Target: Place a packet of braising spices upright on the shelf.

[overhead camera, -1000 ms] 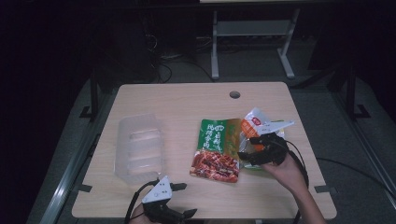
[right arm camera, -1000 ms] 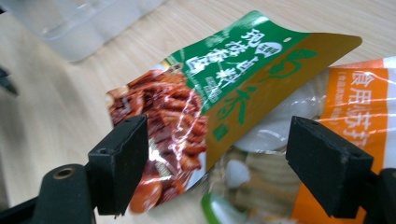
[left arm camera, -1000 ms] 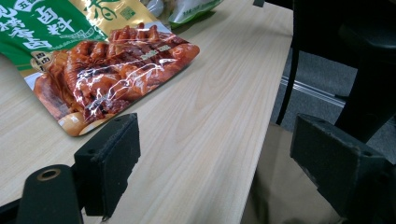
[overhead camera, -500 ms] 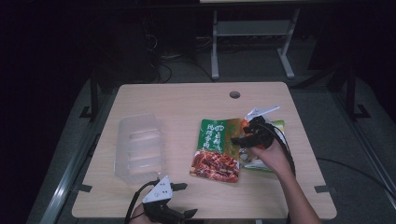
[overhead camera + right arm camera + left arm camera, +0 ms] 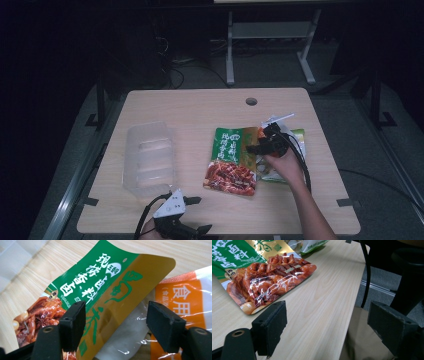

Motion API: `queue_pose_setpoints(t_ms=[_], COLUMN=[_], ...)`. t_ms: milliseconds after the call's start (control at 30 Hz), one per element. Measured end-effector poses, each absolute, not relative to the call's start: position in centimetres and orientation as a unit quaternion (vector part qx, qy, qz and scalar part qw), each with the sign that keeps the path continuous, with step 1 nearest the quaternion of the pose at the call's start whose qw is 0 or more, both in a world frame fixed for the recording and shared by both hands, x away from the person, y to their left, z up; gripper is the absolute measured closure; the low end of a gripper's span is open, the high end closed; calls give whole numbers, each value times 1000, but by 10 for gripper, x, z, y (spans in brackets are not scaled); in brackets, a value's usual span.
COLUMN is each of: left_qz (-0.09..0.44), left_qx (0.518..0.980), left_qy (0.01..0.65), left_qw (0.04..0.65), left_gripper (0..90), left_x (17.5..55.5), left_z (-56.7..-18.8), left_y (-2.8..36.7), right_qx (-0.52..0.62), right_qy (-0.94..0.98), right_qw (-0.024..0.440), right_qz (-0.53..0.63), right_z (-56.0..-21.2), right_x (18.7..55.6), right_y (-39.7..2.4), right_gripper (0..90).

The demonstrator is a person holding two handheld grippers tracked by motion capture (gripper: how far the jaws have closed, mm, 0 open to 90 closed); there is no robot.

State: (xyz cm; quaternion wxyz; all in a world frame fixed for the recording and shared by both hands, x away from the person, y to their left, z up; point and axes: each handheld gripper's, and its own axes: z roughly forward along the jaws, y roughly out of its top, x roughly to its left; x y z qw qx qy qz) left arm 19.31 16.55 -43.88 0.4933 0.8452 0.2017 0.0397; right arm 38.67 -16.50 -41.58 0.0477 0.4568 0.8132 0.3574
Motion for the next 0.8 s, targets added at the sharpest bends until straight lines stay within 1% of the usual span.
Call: queue_pose_setpoints(t_ms=[33,233,300,567,600,633,667,733,800], left_qz=[40,36,35,34,35,35,35,35,36], left_qx=[845,845,845,844,845,845,845,844,845], left_qy=[202,203,203,203,202,202,202,202,201], left_qw=[494,493,494,494,494,495,494,495,494], left_gripper=[157,157,157,157,157,157,157,157,157], left_x=[193,192,191,191,191,191,191,191,192], left_z=[-439,-439,-440,-440,-440,-440,-440,-440,-439], left_y=[165,164,163,163,163,163,163,163,163], right_qx=[459,465,470,478,478,476,476,477,478], right_qy=[811,808,803,797,796,797,797,794,793], right_qw=[47,41,31,36,35,45,45,47,48], right_qz=[360,359,364,368,369,369,369,373,373], right_z=[-417,-422,-424,-427,-427,-428,-428,-429,-430], right_x=[386,386,386,388,388,387,387,388,389], right_y=[-164,-159,-156,-148,-148,-146,-146,-146,-147], right_gripper=[345,390,409,451,475,540,540,603,709])
